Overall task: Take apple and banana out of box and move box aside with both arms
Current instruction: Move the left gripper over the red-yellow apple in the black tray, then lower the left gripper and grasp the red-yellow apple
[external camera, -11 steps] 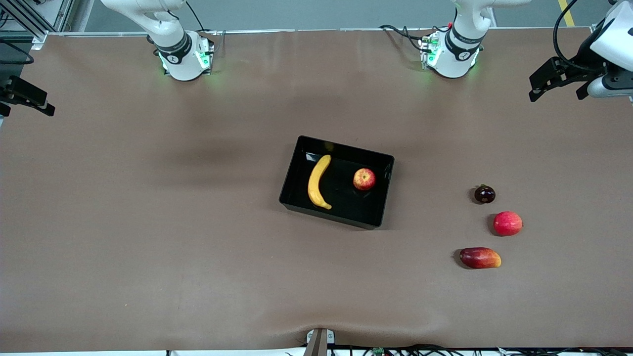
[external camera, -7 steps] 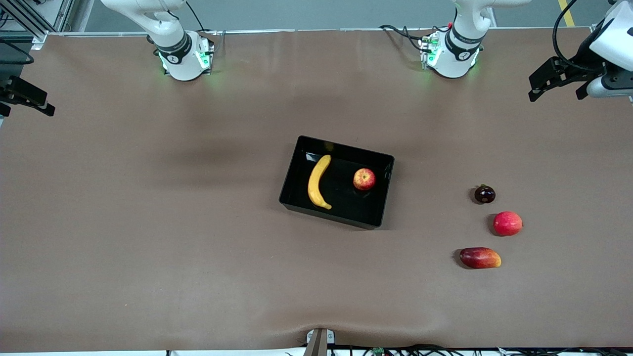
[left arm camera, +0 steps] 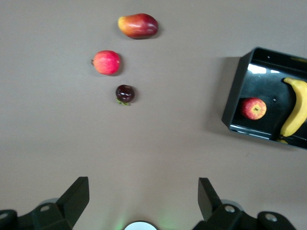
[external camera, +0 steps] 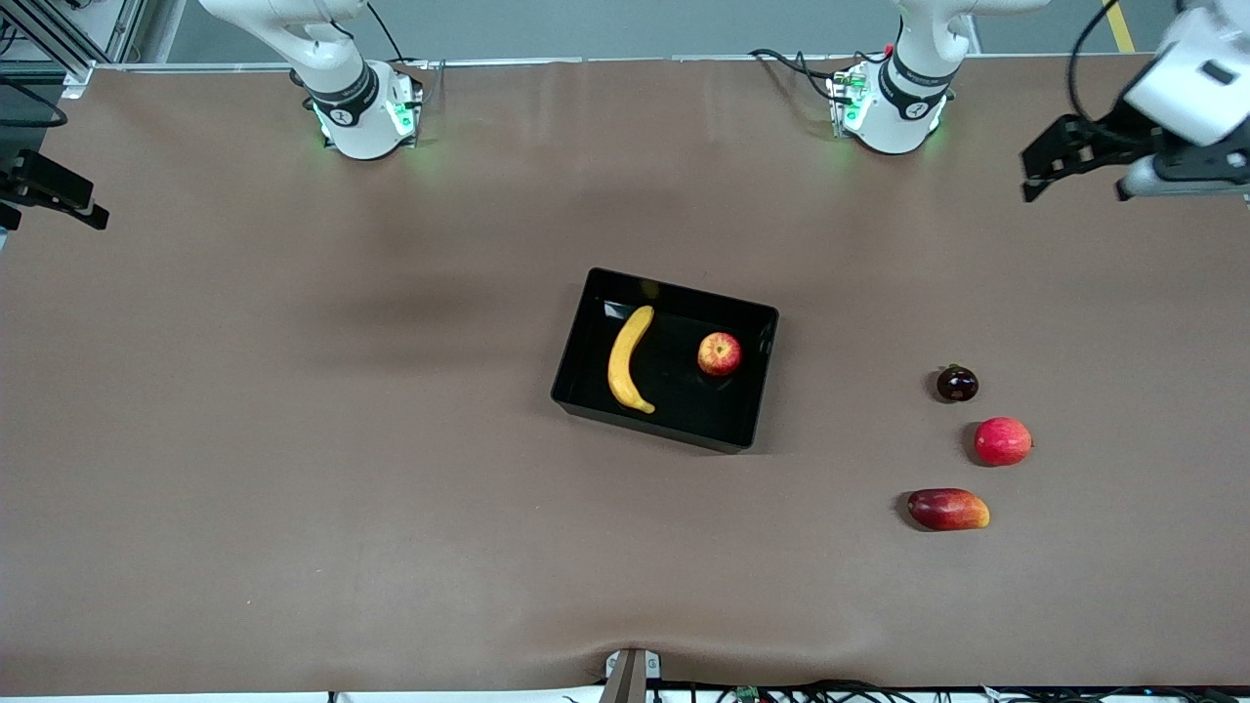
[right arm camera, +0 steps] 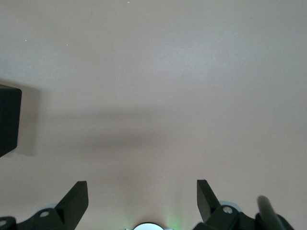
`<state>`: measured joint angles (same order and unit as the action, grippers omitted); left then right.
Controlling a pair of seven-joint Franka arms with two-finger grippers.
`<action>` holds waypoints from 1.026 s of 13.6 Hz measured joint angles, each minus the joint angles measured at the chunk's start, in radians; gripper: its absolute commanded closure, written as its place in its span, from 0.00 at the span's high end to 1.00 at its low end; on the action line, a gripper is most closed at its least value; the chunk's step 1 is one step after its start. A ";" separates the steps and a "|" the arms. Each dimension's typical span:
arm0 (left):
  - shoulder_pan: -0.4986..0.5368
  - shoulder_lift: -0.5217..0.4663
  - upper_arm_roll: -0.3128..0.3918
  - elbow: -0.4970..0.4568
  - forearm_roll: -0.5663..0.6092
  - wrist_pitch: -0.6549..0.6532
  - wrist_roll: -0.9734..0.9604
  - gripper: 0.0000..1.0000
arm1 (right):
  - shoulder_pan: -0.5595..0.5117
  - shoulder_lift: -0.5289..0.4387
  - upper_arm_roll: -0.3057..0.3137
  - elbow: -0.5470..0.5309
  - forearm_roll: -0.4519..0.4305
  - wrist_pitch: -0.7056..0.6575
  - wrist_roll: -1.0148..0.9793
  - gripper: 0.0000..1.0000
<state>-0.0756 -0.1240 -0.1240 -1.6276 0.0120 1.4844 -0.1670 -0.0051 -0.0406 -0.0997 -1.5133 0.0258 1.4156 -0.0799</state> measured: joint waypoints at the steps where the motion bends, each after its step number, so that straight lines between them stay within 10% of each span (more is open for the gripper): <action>1: -0.003 0.017 -0.035 0.000 0.000 0.000 -0.041 1.00 | 0.000 0.000 0.000 0.000 0.000 0.000 0.000 1.00; 7: -0.028 0.187 -0.256 -0.006 0.000 0.131 -0.402 1.00 | 0.000 0.000 0.000 0.001 0.000 0.000 0.000 1.00; 14: -0.225 0.489 -0.277 -0.049 0.166 0.447 -0.903 1.00 | 0.000 0.001 0.000 0.001 0.000 0.000 0.000 1.00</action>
<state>-0.3004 0.3650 -0.4009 -1.6770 0.1778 1.9310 -1.0698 -0.0052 -0.0400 -0.1001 -1.5120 0.0258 1.4160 -0.0799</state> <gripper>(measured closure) 0.000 0.000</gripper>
